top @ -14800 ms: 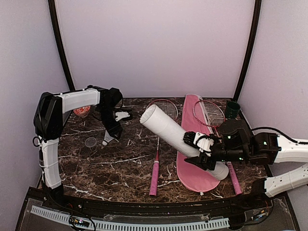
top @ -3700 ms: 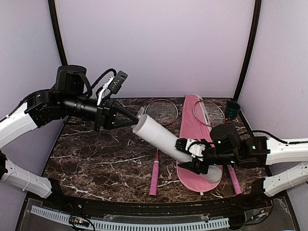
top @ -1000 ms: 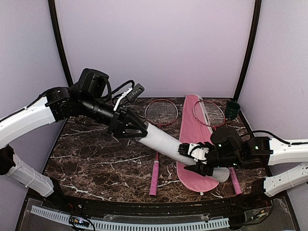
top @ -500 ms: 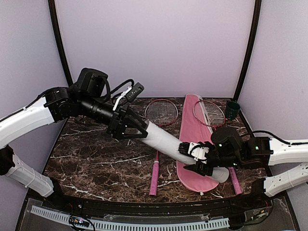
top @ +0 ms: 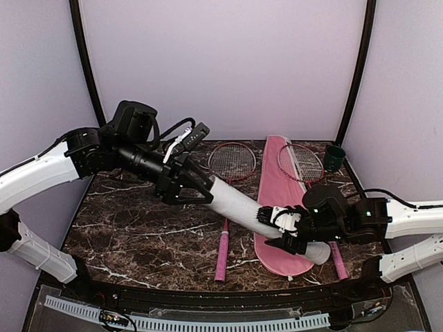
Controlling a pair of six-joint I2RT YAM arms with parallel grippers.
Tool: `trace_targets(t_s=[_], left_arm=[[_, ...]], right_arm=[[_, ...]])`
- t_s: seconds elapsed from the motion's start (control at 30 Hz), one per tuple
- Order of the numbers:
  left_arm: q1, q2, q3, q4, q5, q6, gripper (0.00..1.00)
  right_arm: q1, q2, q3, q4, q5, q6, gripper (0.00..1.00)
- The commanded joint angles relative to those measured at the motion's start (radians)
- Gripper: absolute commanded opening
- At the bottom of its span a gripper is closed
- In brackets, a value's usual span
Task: Pack up the badminton gear
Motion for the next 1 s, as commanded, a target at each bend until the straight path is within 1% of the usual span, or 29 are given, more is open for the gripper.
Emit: trace_targets(t_s=[0.0, 0.17, 0.33, 0.4, 0.47, 0.6, 0.73, 0.83, 0.97], left_arm=[[-0.031, -0.004, -0.067, -0.03, 0.053, 0.005, 0.69], [-0.031, -0.021, -0.089, -0.046, 0.018, 0.004, 0.69], [-0.033, 0.02, -0.071, -0.008, 0.032, -0.012, 0.7], [-0.048, 0.045, -0.05, 0.002, 0.037, -0.008, 0.7], [-0.076, 0.06, -0.027, -0.001, 0.003, 0.008, 0.7], [-0.082, 0.054, -0.03, 0.028, -0.001, -0.003, 0.7], [-0.076, -0.007, -0.035, 0.023, -0.115, 0.013, 0.72], [-0.032, -0.082, -0.054, 0.068, -0.148, -0.017, 0.74], [0.076, -0.184, -0.08, 0.13, -0.166, -0.07, 0.75]], right_arm=[[0.016, -0.031, 0.041, 0.261, -0.018, 0.02, 0.21], [0.016, -0.052, 0.033, 0.257, -0.01, 0.024, 0.21], [0.016, -0.035, 0.045, 0.263, -0.027, 0.015, 0.22], [0.016, -0.024, 0.054, 0.27, -0.034, 0.011, 0.22], [0.017, -0.014, 0.062, 0.276, -0.042, 0.009, 0.22], [0.016, -0.005, 0.074, 0.281, -0.055, 0.01, 0.21], [0.016, -0.004, 0.067, 0.288, -0.053, 0.018, 0.22], [0.015, 0.0, 0.06, 0.29, -0.047, 0.027, 0.22], [0.013, 0.009, 0.062, 0.285, -0.045, 0.041, 0.21]])
